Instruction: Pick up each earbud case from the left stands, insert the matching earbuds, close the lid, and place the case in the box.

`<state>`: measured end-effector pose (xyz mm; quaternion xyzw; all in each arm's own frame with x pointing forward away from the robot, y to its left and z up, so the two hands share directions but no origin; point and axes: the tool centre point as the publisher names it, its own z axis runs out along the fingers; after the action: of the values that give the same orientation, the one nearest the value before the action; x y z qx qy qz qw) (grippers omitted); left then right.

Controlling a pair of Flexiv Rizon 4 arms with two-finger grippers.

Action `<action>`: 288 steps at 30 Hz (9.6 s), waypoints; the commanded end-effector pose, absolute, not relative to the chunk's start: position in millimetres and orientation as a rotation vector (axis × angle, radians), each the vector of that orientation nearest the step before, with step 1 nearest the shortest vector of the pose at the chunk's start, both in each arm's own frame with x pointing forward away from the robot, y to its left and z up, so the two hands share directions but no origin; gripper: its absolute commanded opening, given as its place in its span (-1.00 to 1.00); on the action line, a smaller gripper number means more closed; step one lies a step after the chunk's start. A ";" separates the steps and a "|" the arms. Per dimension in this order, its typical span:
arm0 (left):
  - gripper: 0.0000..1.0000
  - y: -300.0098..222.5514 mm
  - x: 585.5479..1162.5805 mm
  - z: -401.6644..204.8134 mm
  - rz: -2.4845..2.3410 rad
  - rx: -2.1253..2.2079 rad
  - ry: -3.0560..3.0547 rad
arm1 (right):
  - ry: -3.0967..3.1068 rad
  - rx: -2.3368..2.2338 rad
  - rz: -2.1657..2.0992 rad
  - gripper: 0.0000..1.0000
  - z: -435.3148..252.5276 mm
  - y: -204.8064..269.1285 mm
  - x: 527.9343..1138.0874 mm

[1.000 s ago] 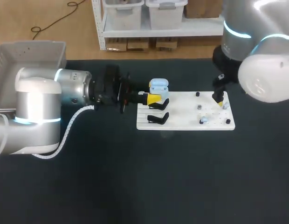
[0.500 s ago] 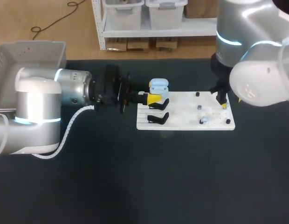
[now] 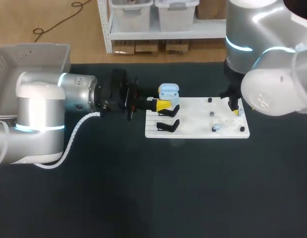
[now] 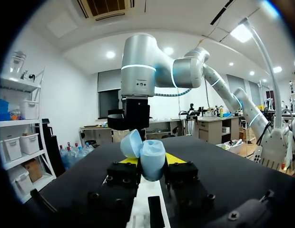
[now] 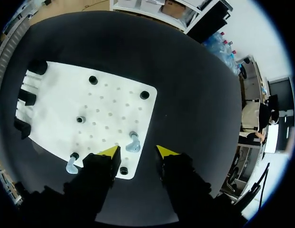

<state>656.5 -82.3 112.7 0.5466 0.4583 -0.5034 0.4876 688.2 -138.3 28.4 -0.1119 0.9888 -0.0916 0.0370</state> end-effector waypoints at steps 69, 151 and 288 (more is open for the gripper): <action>-1.00 -82.0 655.1 112.3 -1.219 1.326 1.114 | 3.000 -0.263 -0.343 -1.00 96.0 -115.9 657.9; -1.00 -97.4 642.3 100.0 -1.217 1.337 1.109 | 3.221 0.443 -0.107 -1.00 175.3 51.8 620.3; -1.00 -101.5 645.6 92.6 -1.214 1.312 1.176 | 2.970 0.428 0.133 -0.02 168.5 -0.7 592.3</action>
<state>646.5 -101.2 92.7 0.5383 0.4812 -0.4988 0.4794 617.8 37.2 165.7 0.1642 0.9823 -0.0808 -0.0410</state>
